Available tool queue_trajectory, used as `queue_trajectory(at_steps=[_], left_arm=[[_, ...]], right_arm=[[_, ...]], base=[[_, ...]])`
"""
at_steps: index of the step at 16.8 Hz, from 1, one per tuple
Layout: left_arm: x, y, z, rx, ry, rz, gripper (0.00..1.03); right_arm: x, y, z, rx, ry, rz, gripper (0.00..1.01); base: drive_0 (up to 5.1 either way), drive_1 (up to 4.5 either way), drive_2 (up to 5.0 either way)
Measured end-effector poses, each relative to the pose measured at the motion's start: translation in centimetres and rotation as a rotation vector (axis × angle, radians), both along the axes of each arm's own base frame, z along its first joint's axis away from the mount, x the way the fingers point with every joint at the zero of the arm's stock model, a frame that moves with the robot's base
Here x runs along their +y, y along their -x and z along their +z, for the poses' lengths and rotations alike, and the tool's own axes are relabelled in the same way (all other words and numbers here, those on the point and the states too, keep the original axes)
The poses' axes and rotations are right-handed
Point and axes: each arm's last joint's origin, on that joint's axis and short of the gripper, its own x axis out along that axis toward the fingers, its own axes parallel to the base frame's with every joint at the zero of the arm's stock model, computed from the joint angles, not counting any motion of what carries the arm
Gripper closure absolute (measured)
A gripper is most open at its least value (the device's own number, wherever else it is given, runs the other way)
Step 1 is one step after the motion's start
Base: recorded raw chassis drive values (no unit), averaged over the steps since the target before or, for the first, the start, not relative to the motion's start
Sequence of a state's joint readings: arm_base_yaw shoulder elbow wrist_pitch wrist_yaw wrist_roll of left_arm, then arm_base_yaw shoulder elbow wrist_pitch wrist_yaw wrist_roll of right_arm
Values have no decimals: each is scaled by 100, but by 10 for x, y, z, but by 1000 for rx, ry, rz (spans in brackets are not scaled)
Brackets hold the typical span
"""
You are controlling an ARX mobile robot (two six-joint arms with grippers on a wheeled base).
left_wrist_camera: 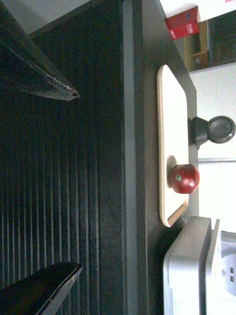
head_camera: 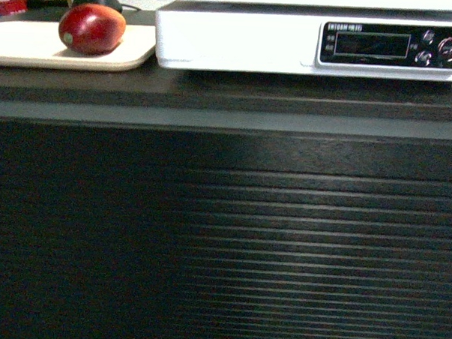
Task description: Place dark red mango on scale at checkout
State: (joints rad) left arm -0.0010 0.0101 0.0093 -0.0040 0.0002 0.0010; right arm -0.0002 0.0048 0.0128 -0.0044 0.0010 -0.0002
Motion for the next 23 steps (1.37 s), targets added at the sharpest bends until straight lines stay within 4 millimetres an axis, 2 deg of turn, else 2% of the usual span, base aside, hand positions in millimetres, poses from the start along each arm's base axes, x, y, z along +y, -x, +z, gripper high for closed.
queue_trajectory(at_steps=[23], left_arm=[[0, 0, 0, -2, 0, 0, 5]], right_arm=[[0, 0, 0, -1, 0, 1, 3]], base=[[0, 0, 0]])
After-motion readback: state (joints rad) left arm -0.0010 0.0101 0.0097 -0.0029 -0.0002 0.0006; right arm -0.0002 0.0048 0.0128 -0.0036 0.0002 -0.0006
